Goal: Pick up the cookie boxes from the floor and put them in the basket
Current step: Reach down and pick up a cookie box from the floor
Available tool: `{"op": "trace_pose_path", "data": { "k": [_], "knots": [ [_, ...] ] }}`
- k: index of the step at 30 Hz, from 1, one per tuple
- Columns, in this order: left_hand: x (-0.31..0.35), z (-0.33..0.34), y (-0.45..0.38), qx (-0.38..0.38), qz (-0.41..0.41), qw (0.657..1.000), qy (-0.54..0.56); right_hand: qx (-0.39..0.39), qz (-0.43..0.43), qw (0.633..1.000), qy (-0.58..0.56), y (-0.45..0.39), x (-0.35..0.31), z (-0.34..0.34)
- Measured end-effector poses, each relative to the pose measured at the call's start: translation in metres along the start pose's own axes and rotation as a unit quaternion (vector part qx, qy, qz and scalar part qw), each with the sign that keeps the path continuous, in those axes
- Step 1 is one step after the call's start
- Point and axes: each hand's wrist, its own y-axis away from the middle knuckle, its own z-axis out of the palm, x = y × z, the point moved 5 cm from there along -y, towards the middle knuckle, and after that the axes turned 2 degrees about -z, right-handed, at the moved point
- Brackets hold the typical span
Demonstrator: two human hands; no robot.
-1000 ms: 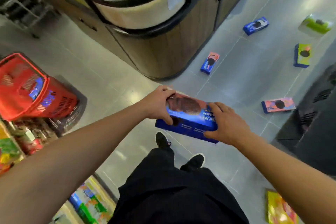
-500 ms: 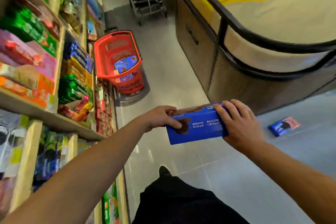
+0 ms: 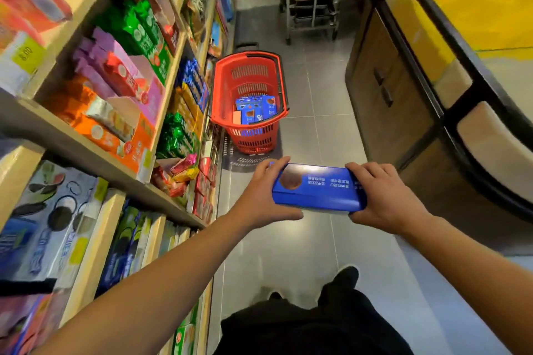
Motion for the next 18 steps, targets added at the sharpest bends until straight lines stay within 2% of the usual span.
{"op": "trace_pose_path", "data": {
  "k": [5, 8, 14, 18],
  "knots": [
    [-0.034, -0.015, -0.039, 0.055, -0.066, 0.995, -0.048, -0.072, -0.065, 0.995, -0.011, -0.078, 0.005, 0.002],
    [-0.045, -0.024, -0.074, 0.064, -0.093, 0.991, -0.068, -0.108, -0.089, 0.989, -0.039, -0.128, 0.025, 0.002],
    [-0.033, -0.042, -0.160, 0.103, -0.121, 0.984, -0.084, -0.107, -0.146, 0.981, -0.069, -0.227, 0.069, -0.017],
    [-0.032, -0.057, -0.204, 0.156, -0.153, 0.974, -0.057, -0.086, -0.189, 0.975, -0.076, -0.294, 0.086, -0.042]
  ]
}}
